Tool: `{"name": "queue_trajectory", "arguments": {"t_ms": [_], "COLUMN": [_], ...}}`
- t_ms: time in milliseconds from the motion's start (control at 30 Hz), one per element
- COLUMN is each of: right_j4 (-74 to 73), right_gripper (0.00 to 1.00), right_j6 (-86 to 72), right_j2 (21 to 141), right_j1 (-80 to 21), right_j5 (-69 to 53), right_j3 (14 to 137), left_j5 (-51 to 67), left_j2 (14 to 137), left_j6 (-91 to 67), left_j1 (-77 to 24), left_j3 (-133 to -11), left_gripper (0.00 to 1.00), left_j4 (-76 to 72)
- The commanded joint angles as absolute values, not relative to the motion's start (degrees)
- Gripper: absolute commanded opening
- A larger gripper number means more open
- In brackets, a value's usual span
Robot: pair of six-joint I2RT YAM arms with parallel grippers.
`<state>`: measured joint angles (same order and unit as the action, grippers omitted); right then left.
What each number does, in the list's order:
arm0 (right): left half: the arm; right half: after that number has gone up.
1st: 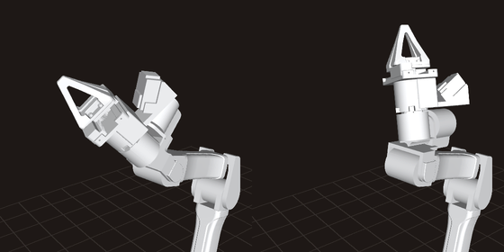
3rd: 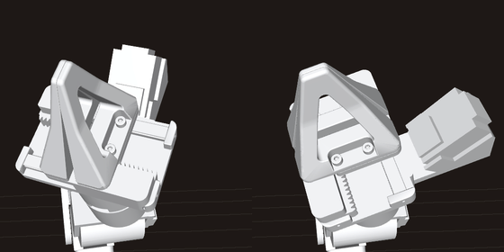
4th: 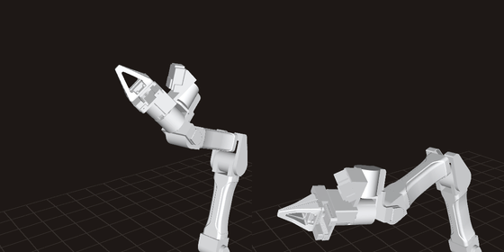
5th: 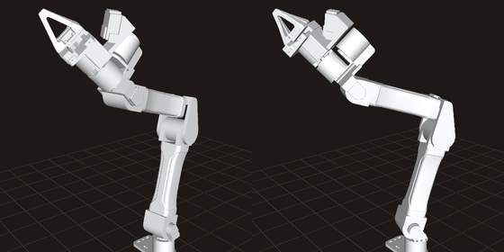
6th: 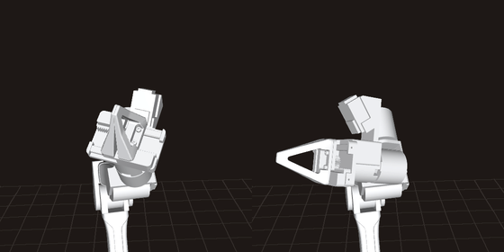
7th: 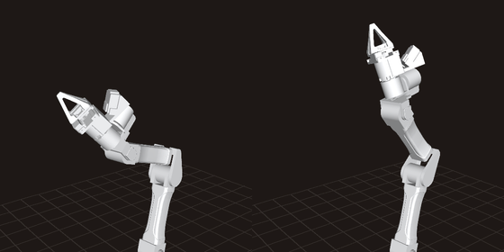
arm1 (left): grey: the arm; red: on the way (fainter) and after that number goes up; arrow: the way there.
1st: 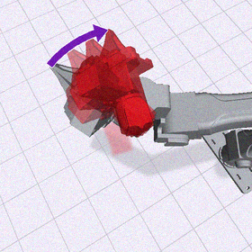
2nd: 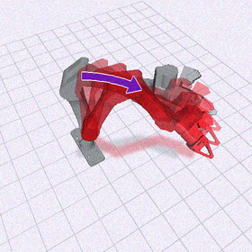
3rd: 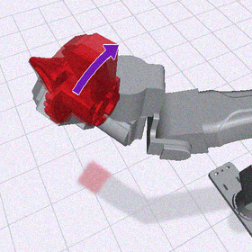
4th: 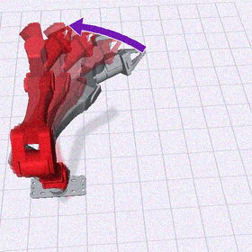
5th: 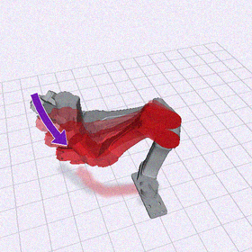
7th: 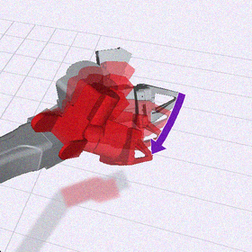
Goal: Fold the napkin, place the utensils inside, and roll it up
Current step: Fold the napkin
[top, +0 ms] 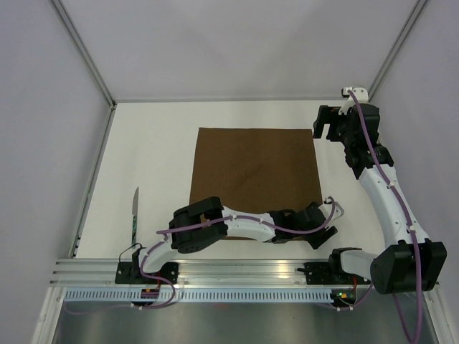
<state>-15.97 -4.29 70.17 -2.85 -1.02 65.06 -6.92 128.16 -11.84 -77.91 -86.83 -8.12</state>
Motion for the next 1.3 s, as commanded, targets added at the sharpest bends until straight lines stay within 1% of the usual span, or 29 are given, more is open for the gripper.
{"name": "queue_trajectory", "arguments": {"t_ms": [0, 367, 467, 533, 567, 600, 633, 667, 700, 733, 767, 833, 867, 1033, 1100, 1267], "right_j4": [-16.79, -16.70, -16.70, -16.70, -16.61, -16.70, -16.61, -16.61, -16.70, -16.70, -16.70, -16.61, -16.61, -16.61, -16.61, -16.61], "right_gripper": [0.98, 0.98, 0.98, 0.98, 0.98, 0.98, 0.98, 0.98, 0.98, 0.98, 0.98, 0.98, 0.98, 0.98, 0.98, 0.98], "right_j6": [-4.13, -3.96, -3.78, -3.78, -3.87, -3.69, -3.78, -3.78, -3.78, -3.78, -3.78, -3.78, -3.78, -3.69, -3.69, -3.69], "right_j2": [70.22, 70.49, 70.58, 70.58, 70.58, 70.58, 70.58, 70.49, 70.58, 70.49, 70.49, 70.40, 70.31, 70.58, 70.49, 70.31], "right_j1": [-3.16, -3.16, -3.25, -3.34, -3.34, -3.34, -3.34, -3.34, -3.43, -3.34, -3.43, -3.34, -3.34, -3.34, -3.43, -3.43], "right_j5": [0.44, 0.70, 0.79, 0.79, 0.79, 0.88, 0.88, 0.97, 0.88, 0.97, 0.97, 0.97, 0.97, 0.88, 0.88, 1.14], "right_j3": [66.27, 66.27, 66.27, 66.27, 66.27, 66.27, 66.27, 66.27, 66.27, 66.27, 66.27, 66.18, 66.18, 66.18, 66.27, 66.18], "left_j5": [-6.16, -7.21, -8.43, -9.05, -9.49, -9.75, -10.10, -10.80, -11.16, -11.42, -12.21, -12.57, -12.92, -13.36, -14.32, -16.78], "left_j2": [129.28, 131.83, 132.45, 132.80, 132.72, 132.80, 132.98, 132.98, 132.89, 132.89, 132.89, 132.80, 132.45, 129.99, 128.59, 125.34], "left_j6": [-8.62, -6.94, -6.77, -6.68, -6.68, -6.77, -6.85, -7.03, -7.12, -7.21, -7.47, -7.65, -7.82, -8.70, -9.84, -15.10], "left_j1": [-78.84, -79.54, -79.54, -79.63, -79.63, -79.54, -79.54, -79.54, -79.63, -79.54, -79.63, -79.54, -79.54, -79.54, -79.54, -79.19], "left_j3": [-89.21, -89.65, -89.65, -89.47, -89.39, -89.21, -89.03, -88.86, -88.77, -88.60, -88.59, -88.33, -88.16, -86.92, -87.62, -88.24], "left_gripper": [0.74, 0.70, 0.66, 0.61, 0.56, 0.53, 0.49, 0.40, 0.37, 0.30, 0.26, 0.20, 0.16, 0.10, 0.02, 0.02], "left_j4": [-13.18, -14.24, -14.33, -14.33, -14.50, -14.59, -14.59, -14.59, -14.68, -14.59, -14.50, -14.24, -14.24, -14.77, -13.89, -11.26]}}
